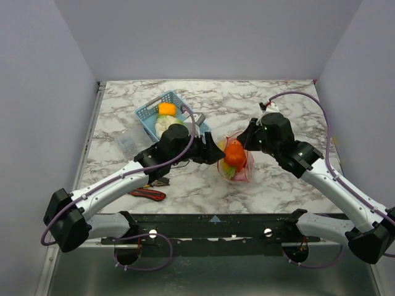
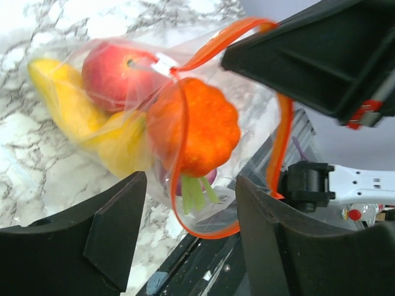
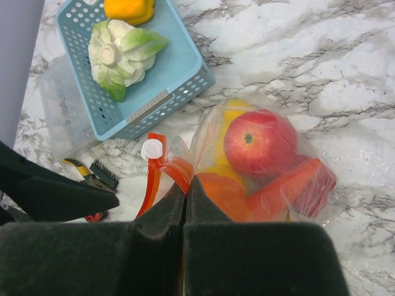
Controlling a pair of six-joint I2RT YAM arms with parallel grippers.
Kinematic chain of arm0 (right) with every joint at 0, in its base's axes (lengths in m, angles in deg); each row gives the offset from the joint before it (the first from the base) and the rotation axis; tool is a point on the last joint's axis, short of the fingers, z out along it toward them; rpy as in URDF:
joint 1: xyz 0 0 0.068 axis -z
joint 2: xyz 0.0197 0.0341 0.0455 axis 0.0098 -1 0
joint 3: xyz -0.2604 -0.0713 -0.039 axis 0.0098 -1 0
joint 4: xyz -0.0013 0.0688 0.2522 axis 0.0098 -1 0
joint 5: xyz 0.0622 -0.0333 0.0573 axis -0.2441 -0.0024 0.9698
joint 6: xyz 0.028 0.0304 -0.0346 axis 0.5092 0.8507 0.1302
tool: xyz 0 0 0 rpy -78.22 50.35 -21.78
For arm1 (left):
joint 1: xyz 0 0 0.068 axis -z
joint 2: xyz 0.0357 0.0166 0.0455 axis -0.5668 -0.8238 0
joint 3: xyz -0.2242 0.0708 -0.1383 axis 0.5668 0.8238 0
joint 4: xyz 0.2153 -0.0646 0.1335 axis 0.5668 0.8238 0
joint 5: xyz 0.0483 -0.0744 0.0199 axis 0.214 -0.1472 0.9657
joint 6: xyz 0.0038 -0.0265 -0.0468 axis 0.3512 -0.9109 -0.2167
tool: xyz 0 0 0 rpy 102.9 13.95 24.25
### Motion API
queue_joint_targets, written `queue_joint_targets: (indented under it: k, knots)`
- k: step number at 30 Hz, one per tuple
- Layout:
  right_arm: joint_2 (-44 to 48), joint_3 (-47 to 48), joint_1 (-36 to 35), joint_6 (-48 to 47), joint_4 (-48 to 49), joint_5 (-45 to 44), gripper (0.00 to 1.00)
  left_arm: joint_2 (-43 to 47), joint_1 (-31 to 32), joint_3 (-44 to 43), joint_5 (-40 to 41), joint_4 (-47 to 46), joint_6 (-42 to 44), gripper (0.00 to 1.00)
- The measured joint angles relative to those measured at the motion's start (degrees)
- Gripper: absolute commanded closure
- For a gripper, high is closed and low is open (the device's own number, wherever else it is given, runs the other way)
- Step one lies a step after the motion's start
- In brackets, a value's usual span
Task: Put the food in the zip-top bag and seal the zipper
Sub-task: Adjust the zipper food storage bag at the center of the board.
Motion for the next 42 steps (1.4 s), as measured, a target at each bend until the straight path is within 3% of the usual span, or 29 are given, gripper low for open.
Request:
queue_joint_targets:
  k: [7, 8, 11, 13, 14, 20, 27, 31, 37, 42]
  knots:
    - [0.04, 0.00, 0.00, -0.37, -0.46, 0.42, 0.99, -3.85, 0.00, 3.82, -0.79, -1.07, -2.51, 0.57]
    - [0.07, 0.00, 0.00, -0.57, -0.59, 0.44, 0.99, -4.31, 0.00, 4.13, -1.11, -1.40, -2.84, 0.65]
    - [0.17, -0.02, 0.00, -1.09, -0.98, 0.44, 0.99, -6.03, 0.00, 4.37, -2.91, -2.80, -3.89, 0.76]
    - [0.35, 0.00, 0.00, -1.55, -1.27, 0.44, 0.99, -6.71, 0.00, 4.39, -4.00, -3.58, -4.37, 0.97]
    - [0.42, 0.00, 0.00, -1.88, -1.40, 0.42, 0.99, -6.88, 0.00, 4.39, -4.59, -4.02, -4.52, 1.00]
    - [0.20, 1.40, 0.00, -5.57, -3.21, -0.94, 0.99, -7.04, 0.11, 3.45, -7.08, -3.96, -4.76, 1.00]
    - [-2.58, 9.70, 0.00, -12.76, -6.99, -3.72, 0.99, -4.96, 1.38, -1.99, -9.46, -4.31, -7.69, 1.00]
    - [-3.93, 10.25, 0.00, -14.67, -6.12, 1.66, 0.99, -0.68, 2.05, 0.57, -7.52, -7.19, -13.27, 1.00]
    - [-8.61, 4.50, -1.70, -14.36, -4.42, 11.85, 0.99, 3.26, 1.92, 14.03, -2.78, -14.95, -27.15, 1.00]
    - [-8.17, 3.74, -2.84, -13.97, -3.72, 17.20, 0.99, 2.84, 1.99, 14.01, -1.57, -15.30, -30.49, 1.00]
